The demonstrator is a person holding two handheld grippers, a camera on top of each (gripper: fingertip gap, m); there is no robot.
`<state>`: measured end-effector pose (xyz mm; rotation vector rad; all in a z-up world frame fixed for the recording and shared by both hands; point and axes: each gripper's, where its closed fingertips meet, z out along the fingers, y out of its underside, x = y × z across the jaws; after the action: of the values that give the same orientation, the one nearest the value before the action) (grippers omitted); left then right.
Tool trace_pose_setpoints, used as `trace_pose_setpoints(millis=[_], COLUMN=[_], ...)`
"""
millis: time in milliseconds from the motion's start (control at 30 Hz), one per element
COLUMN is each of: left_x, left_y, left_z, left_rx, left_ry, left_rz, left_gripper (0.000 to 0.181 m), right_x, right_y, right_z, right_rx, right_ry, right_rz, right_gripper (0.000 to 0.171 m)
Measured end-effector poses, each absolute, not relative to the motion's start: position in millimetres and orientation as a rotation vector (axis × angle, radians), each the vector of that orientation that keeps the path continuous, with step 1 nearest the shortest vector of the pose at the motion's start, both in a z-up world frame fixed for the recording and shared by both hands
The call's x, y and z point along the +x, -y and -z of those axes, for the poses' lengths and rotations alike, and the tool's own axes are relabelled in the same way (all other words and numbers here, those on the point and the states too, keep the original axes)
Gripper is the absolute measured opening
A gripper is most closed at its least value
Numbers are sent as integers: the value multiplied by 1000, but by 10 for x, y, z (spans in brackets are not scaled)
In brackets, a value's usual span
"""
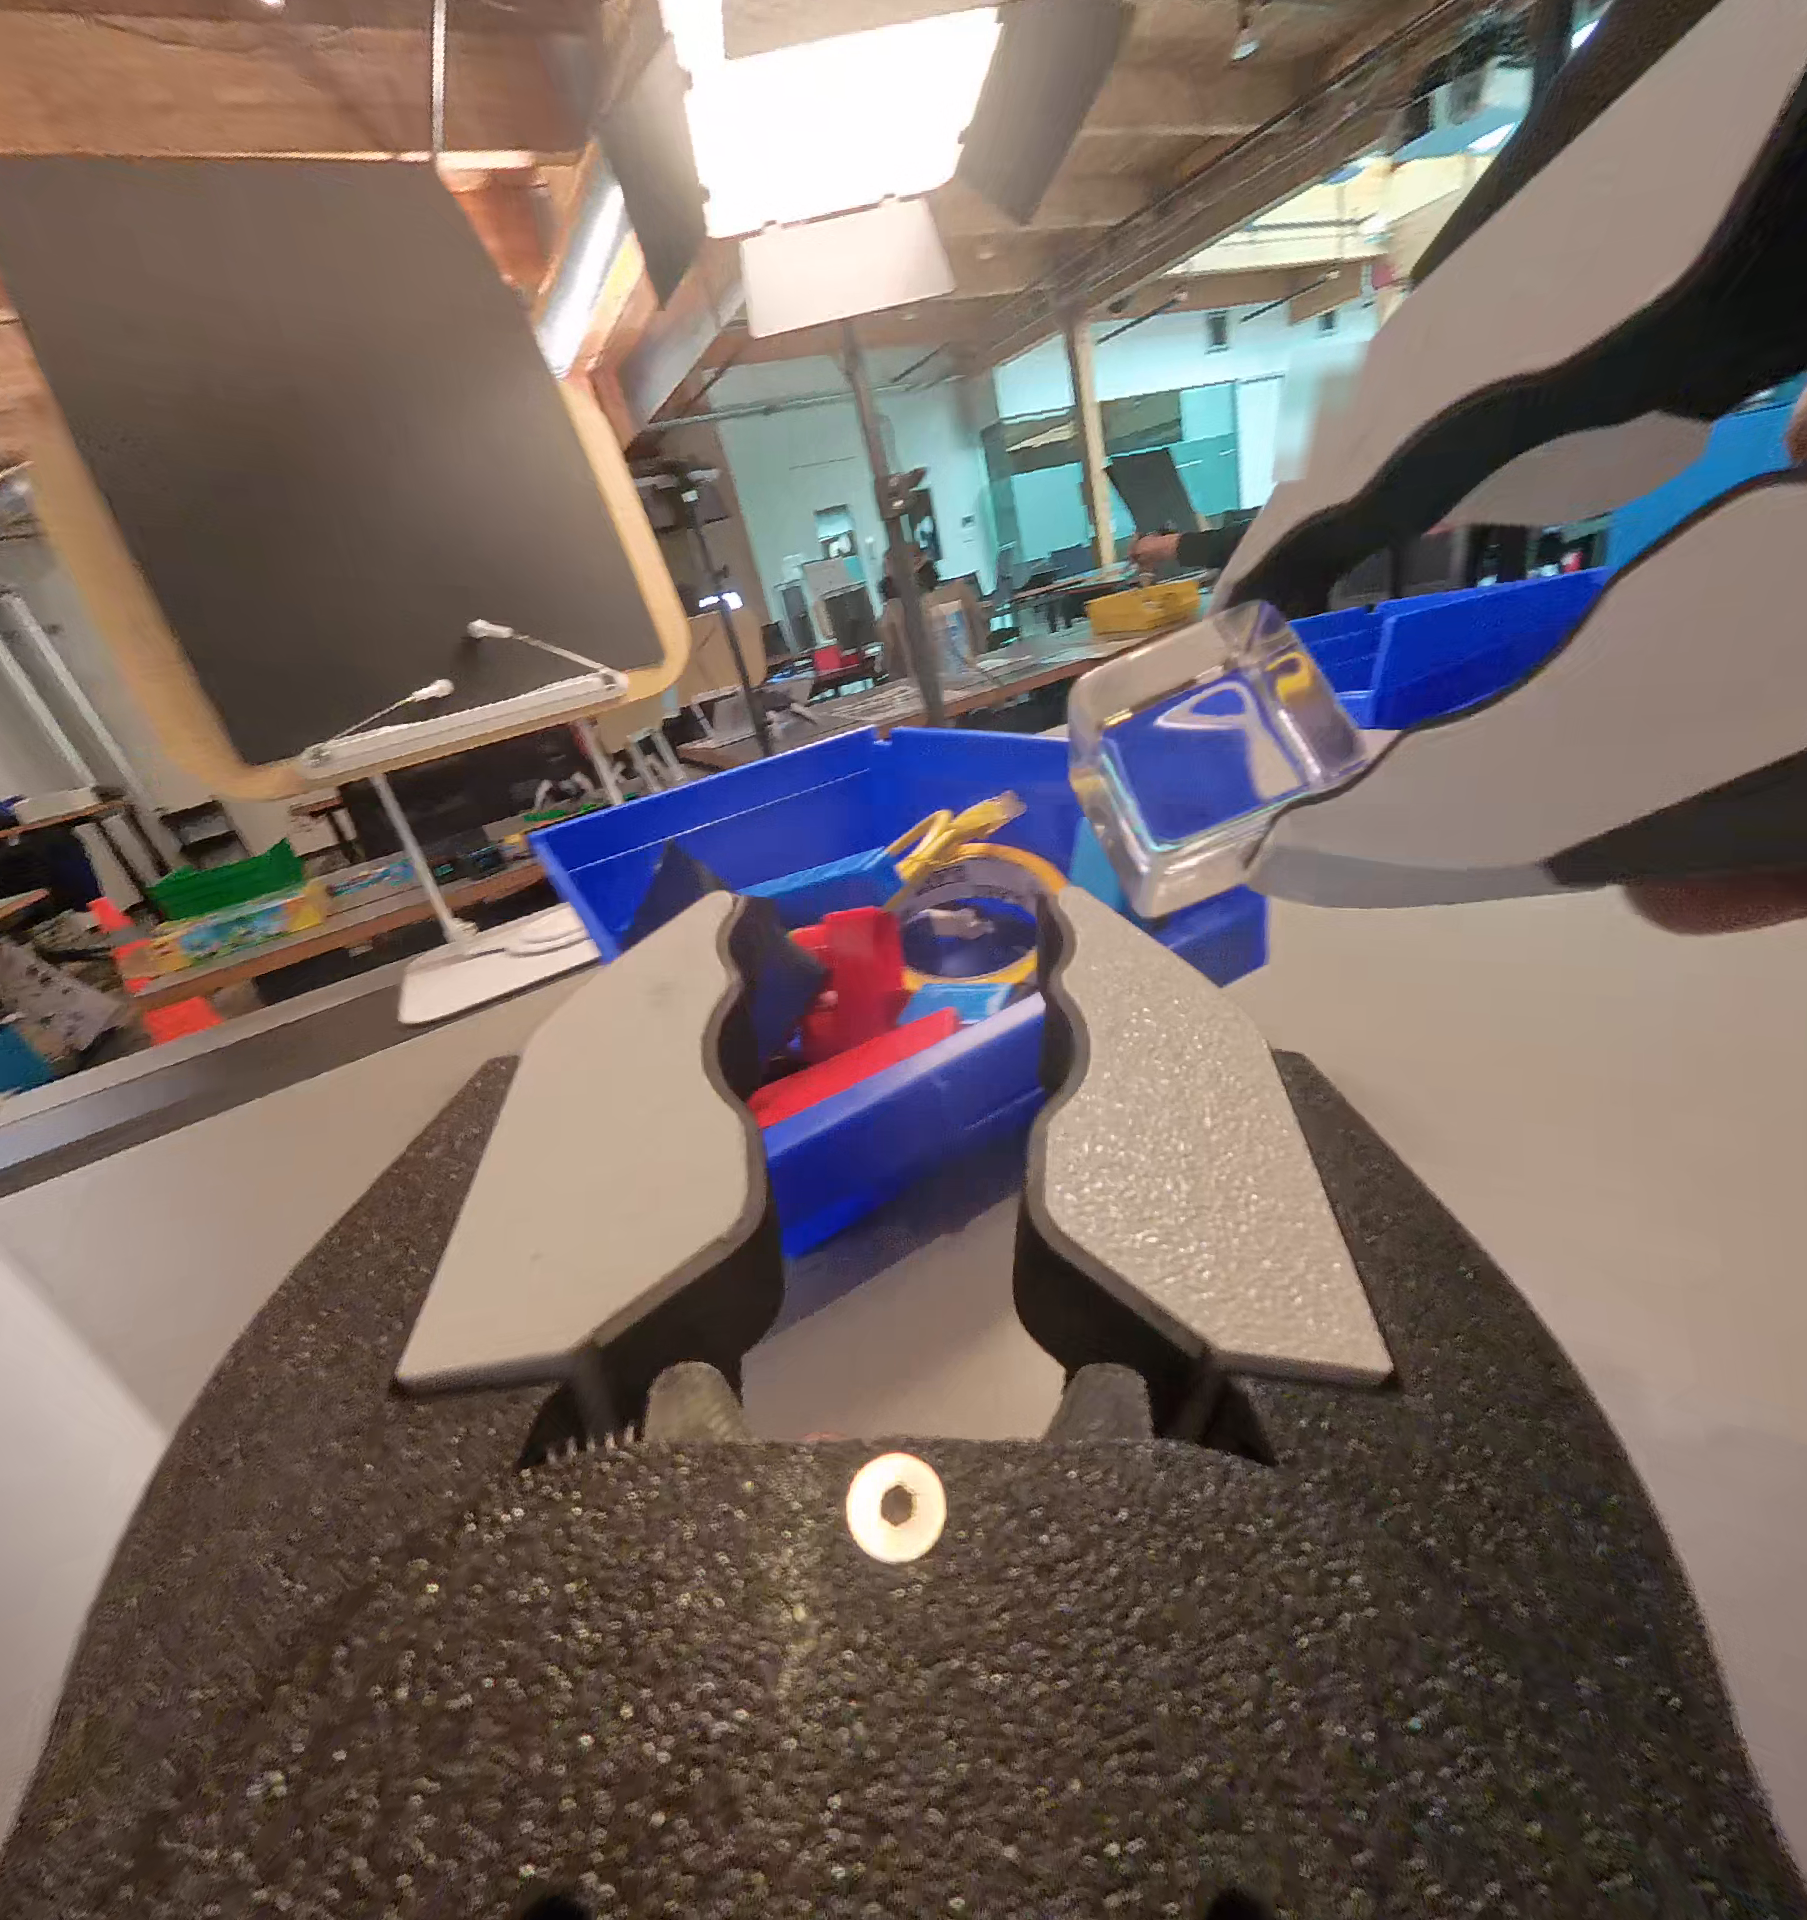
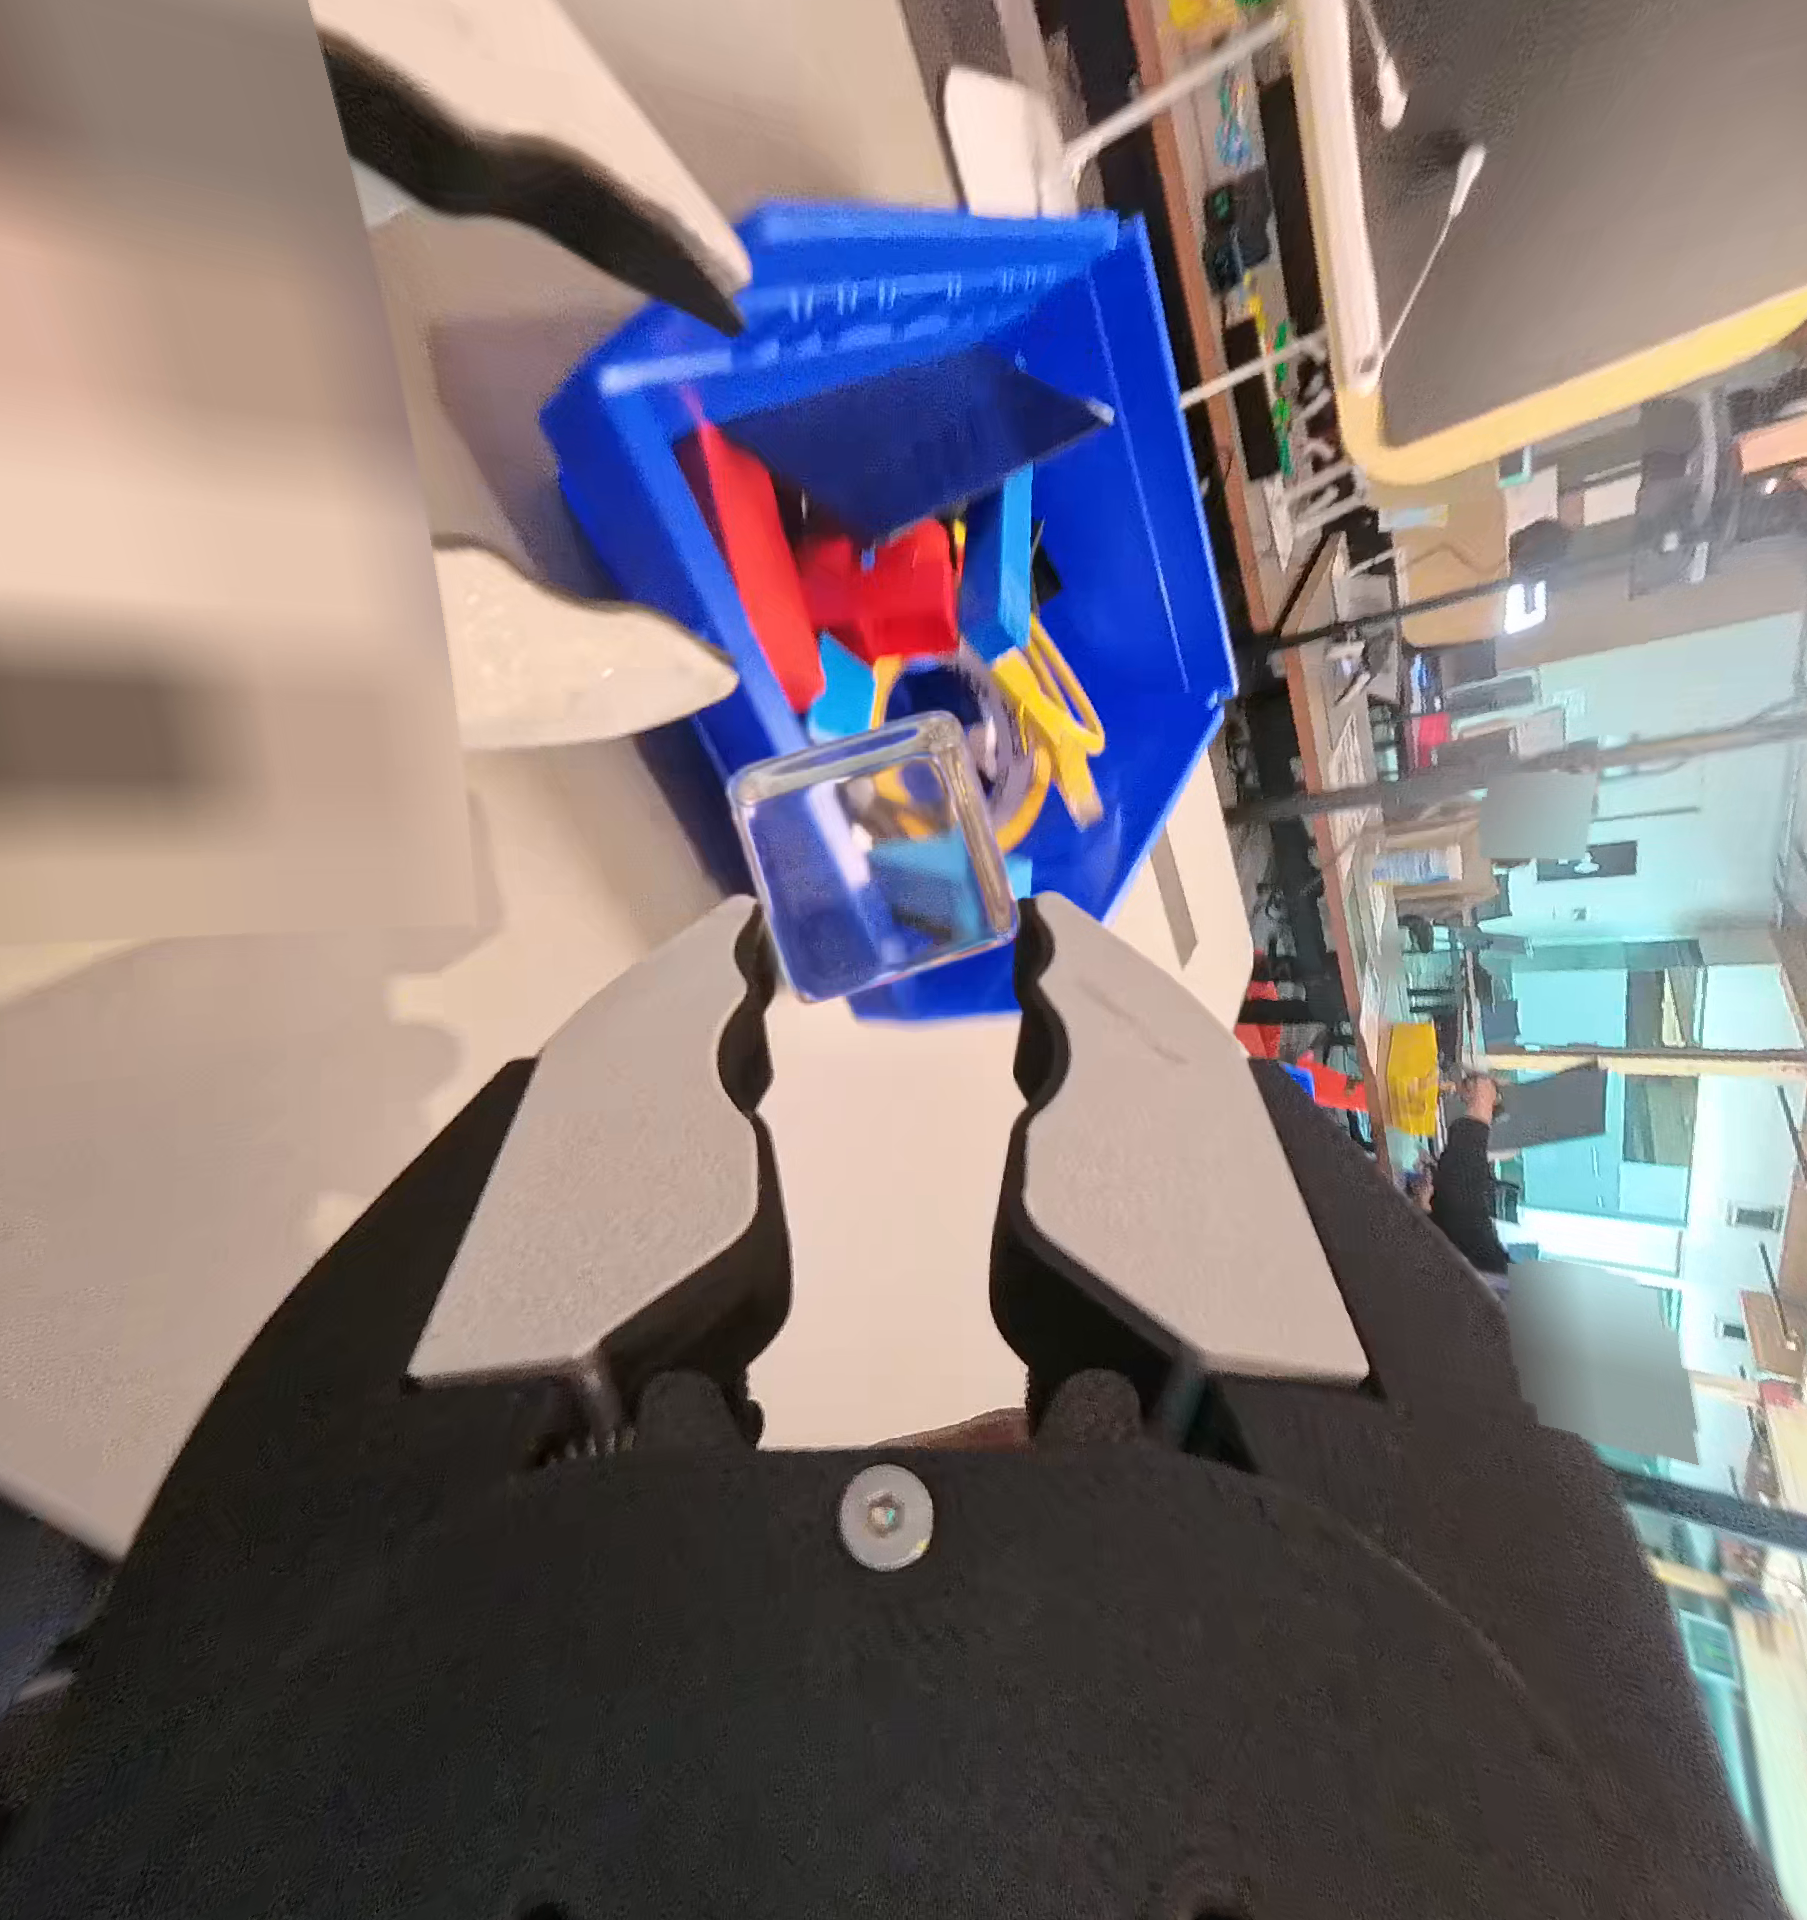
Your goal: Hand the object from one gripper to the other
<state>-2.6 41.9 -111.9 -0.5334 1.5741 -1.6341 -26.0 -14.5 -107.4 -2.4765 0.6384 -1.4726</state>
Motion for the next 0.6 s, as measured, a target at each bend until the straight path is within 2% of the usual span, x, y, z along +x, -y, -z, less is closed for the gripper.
trace_pose_setpoints(millis=[267, 600], left_x=[181, 186], left_y=[-927, -1004], left_z=[1094, 1122], left_rx=[-676, -777], left_ry=[-1496, -1510], left_rz=[1621, 1667], left_gripper=[52, 52], right_x=[462, 940], right_y=[-310, -320], right_z=[1121, 1420], right_rx=[-2361, -2321], right_ry=[-560, -530], right_rz=[1463, 1431], right_gripper=[45, 45])
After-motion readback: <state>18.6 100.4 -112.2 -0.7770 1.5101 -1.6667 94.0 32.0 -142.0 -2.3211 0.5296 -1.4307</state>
